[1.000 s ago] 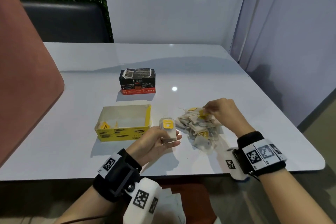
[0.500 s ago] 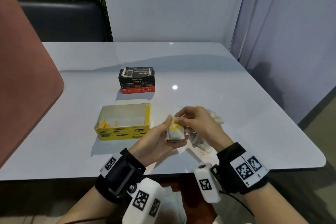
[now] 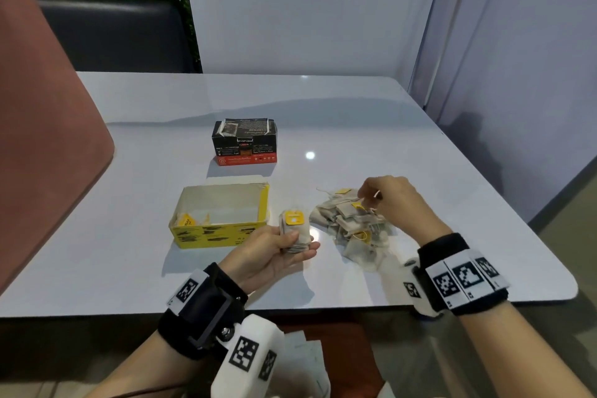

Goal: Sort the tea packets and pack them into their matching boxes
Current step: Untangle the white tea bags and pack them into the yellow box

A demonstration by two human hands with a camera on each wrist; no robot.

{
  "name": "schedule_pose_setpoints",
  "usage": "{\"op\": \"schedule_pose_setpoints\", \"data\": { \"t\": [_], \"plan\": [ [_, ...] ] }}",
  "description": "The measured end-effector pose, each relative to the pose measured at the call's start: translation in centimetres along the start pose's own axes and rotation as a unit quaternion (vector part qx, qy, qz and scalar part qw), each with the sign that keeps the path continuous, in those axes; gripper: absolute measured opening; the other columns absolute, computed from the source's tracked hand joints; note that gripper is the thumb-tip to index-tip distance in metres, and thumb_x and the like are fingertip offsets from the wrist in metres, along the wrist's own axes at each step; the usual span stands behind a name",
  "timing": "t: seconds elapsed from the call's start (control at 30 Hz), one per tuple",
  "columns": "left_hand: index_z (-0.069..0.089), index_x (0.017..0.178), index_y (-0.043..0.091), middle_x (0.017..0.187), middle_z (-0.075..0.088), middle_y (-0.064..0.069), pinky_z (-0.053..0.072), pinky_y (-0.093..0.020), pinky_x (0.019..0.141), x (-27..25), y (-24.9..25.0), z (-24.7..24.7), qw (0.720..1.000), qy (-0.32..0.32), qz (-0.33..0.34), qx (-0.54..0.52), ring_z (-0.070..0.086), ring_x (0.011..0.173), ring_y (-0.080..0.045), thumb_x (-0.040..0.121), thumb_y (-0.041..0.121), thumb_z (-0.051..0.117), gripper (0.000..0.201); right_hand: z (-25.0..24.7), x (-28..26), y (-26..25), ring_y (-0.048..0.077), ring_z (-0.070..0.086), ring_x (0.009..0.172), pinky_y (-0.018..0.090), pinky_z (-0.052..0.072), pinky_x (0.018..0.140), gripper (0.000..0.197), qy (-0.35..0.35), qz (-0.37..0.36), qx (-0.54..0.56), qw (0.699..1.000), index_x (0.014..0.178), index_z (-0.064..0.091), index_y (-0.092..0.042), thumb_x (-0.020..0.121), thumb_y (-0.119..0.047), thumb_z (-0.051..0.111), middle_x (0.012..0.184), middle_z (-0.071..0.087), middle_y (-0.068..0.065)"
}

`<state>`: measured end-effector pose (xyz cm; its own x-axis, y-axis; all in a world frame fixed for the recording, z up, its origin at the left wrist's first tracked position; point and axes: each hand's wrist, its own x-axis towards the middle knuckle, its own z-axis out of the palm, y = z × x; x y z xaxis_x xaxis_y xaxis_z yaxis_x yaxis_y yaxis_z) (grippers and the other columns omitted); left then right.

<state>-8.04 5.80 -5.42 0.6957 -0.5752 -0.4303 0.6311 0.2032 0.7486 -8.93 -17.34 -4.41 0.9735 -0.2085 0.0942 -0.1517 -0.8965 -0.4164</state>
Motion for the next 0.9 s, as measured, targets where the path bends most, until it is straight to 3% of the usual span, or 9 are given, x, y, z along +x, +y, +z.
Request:
{"op": "schedule_pose_setpoints", "data": {
  "t": [0.07,0.13,0.23,0.4,0.5,0.6,0.67,0.8,0.9],
  "plan": [
    [0.05,0.109,-0.015,0.096,0.062,-0.024,0.055,-0.028,0.077,0.1,-0.1,0.0,1.0,0.003,0.008,0.016,0.063,0.093,-0.027,0.096,-0.003,0.037,0.022,0.4,-0.1,-0.1,0.019,0.061,0.089,0.032,0.05,0.076,0.012,-0.04,-0.026,-0.03,0.998,0.097,0.068,-0.018,0.086,-0.015,0.062,0.088,0.065,-0.002],
    [0.047,0.115,-0.016,0.101,0.062,-0.024,0.055,-0.026,0.077,0.2,-0.3,0.0,1.0,0.002,0.008,0.018,0.063,0.094,-0.026,0.095,-0.002,0.039,0.026,1.0,-0.3,-0.5,0.017,0.055,0.092,0.03,0.044,0.071,0.017,-0.035,-0.055,-0.064,0.996,0.101,0.066,-0.021,0.087,-0.031,0.062,0.097,0.062,-0.002],
    [0.048,0.114,-0.018,0.102,0.062,-0.023,0.055,-0.027,0.079,0.2,-0.3,0.2,1.0,-0.004,0.006,0.012,0.065,0.093,-0.026,0.096,0.002,0.04,0.028,1.7,-0.3,-1.3,0.015,0.049,0.099,0.029,0.038,0.067,0.025,-0.02,-0.081,-0.127,0.988,0.101,0.062,-0.02,0.088,-0.041,0.058,0.099,0.057,-0.003],
    [0.055,0.1,-0.01,0.099,0.065,-0.022,0.054,-0.027,0.08,0.0,-0.1,0.0,1.0,-0.014,-0.006,0.025,0.071,0.084,-0.022,0.096,0.0,0.038,0.02,1.9,0.4,-2.1,0.025,0.058,0.089,0.029,0.036,0.061,0.016,-0.007,-0.077,-0.183,0.98,0.095,0.06,-0.011,0.088,-0.021,0.051,0.088,0.06,0.004],
    [0.05,0.111,-0.016,0.106,0.063,-0.026,0.053,-0.029,0.083,0.0,0.1,-0.2,1.0,-0.006,-0.009,0.017,0.07,0.088,-0.026,0.096,0.0,0.038,0.025,0.4,0.6,-2.0,0.025,0.057,0.079,0.027,0.034,0.061,0.017,0.027,-0.037,-0.142,0.989,0.094,0.063,-0.012,0.092,-0.023,0.05,0.088,0.063,0.006],
    [0.046,0.117,-0.017,0.115,0.06,-0.028,0.052,-0.03,0.084,0.0,0.3,-0.1,1.0,-0.005,-0.018,0.019,0.064,0.1,-0.031,0.098,0.002,0.033,0.029,-1.7,0.0,-1.8,0.018,0.056,0.072,0.026,0.037,0.06,0.022,0.109,-0.028,-0.008,0.994,0.084,0.066,-0.013,0.091,-0.032,0.056,0.078,0.064,0.001],
    [0.047,0.115,-0.015,0.113,0.061,-0.026,0.052,-0.031,0.084,0.0,0.4,0.1,1.0,-0.005,-0.024,0.01,0.062,0.103,-0.032,0.098,0.002,0.032,0.029,-2.9,-0.3,-1.9,0.013,0.062,0.066,0.022,0.046,0.059,0.014,0.118,-0.008,0.161,0.98,0.078,0.066,-0.012,0.087,-0.022,0.061,0.072,0.066,0.002],
    [0.051,0.108,-0.012,0.105,0.061,-0.024,0.053,-0.034,0.083,0.3,0.2,0.7,1.0,-0.007,-0.02,0.009,0.063,0.099,-0.032,0.097,0.001,0.032,0.026,-3.0,-1.5,-2.6,0.015,0.064,0.057,0.021,0.052,0.054,0.01,-0.006,0.061,0.473,0.879,0.079,0.063,-0.007,0.088,-0.005,0.059,0.071,0.065,0.01],
    [0.053,0.107,-0.01,0.105,0.061,-0.024,0.051,-0.037,0.088,0.5,0.0,1.1,1.0,-0.016,-0.022,0.006,0.062,0.098,-0.031,0.097,0.0,0.032,0.025,-1.5,-2.2,-2.9,0.017,0.064,0.058,0.023,0.053,0.055,0.006,-0.044,0.091,0.531,0.841,0.085,0.062,-0.005,0.089,-0.004,0.058,0.074,0.063,0.011]
  ]
}}
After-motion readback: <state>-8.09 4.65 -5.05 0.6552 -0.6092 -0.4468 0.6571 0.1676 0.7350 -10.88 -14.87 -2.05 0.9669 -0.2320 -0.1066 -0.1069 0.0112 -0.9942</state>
